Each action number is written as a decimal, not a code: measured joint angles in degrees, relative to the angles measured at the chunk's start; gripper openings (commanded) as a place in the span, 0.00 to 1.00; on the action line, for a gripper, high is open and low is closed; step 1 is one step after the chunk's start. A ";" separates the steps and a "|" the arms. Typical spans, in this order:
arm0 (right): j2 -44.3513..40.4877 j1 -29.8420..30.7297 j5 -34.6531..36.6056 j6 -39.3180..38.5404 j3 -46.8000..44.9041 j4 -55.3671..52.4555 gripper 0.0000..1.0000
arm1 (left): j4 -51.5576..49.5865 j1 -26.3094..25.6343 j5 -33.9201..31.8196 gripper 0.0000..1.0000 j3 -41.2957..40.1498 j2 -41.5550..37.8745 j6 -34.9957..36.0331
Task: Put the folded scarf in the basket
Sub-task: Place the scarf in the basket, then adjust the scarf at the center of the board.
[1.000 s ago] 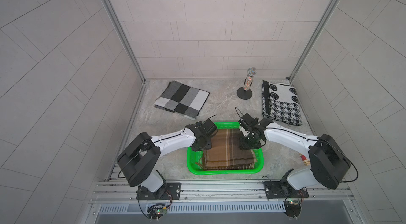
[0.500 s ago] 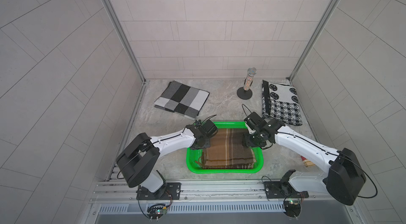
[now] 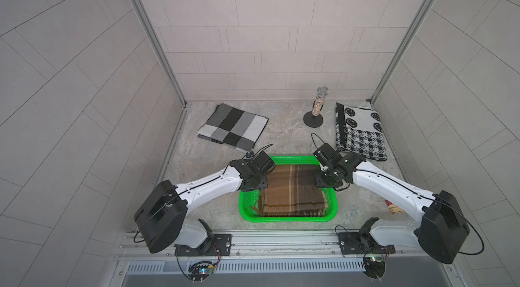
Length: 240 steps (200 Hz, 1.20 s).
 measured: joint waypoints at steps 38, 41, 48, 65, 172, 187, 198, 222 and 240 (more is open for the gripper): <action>0.02 0.00 0.00 0.22 0.00 0.20 0.49 | 2.32 -0.79 3.87 0.56 -0.13 5.81 -0.70; 0.02 0.00 0.00 0.22 0.00 0.20 0.50 | 2.51 -0.87 4.09 0.55 -0.15 6.10 -0.74; 0.02 0.00 0.00 0.22 0.00 0.20 0.49 | 2.95 -1.07 4.48 0.55 -0.33 6.71 -0.94; 0.02 0.00 -0.02 0.42 -0.02 0.31 0.50 | 3.82 -1.33 5.05 0.50 -0.68 7.58 -1.36; 0.15 0.09 0.74 1.53 -0.42 1.20 0.58 | 4.90 -1.90 1.01 0.00 -1.57 6.29 -0.26; 0.15 0.07 0.76 1.53 -0.42 1.53 0.58 | 3.69 -1.95 0.22 0.00 -1.57 5.42 0.31; 0.15 0.07 0.74 1.53 -0.42 1.68 0.58 | 3.06 -1.97 -0.20 0.00 -1.57 4.79 0.50; 0.15 0.07 0.74 1.55 -0.42 1.86 0.58 | 2.58 -1.97 -0.13 0.20 -1.55 4.33 0.96; 0.07 0.09 0.79 1.60 -0.42 1.95 0.58 | 1.75 -1.97 0.24 0.41 -1.29 4.39 1.53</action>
